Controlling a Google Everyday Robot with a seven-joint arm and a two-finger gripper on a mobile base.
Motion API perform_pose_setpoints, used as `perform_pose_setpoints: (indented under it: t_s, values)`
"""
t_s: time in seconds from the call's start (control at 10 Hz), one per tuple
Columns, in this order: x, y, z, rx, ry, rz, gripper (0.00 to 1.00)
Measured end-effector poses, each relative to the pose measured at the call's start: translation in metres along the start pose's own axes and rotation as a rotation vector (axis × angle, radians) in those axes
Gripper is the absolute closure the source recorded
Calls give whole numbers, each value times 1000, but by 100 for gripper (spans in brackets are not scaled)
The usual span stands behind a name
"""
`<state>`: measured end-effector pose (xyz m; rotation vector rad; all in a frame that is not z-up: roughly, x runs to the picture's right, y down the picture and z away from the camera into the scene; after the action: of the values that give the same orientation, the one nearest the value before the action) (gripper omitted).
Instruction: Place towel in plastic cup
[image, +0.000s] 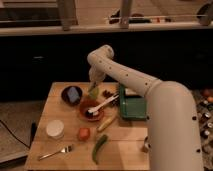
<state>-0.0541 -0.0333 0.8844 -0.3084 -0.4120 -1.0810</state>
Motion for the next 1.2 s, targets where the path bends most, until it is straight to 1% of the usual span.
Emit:
perform_pose_setpoints:
  t_s: [0.3,0.4,0.5,0.8,0.9,1.0,1.1,1.2]
  values:
    - [2,-6,11,-20,-20,-12,100]
    - [1,-9,15,-28,-32,-16,93]
    - [-1,-11,17,-32,-38,-19,86]
    - [-3,-6,27,-50,-55,-10,53]
    - [-3,-5,28,-53,-56,-7,48]
    - [-3,-5,30,-55,-60,-3,34]
    - [-3,-4,33,-59,-63,0,25]
    - [-3,-4,34,-60,-66,0,21]
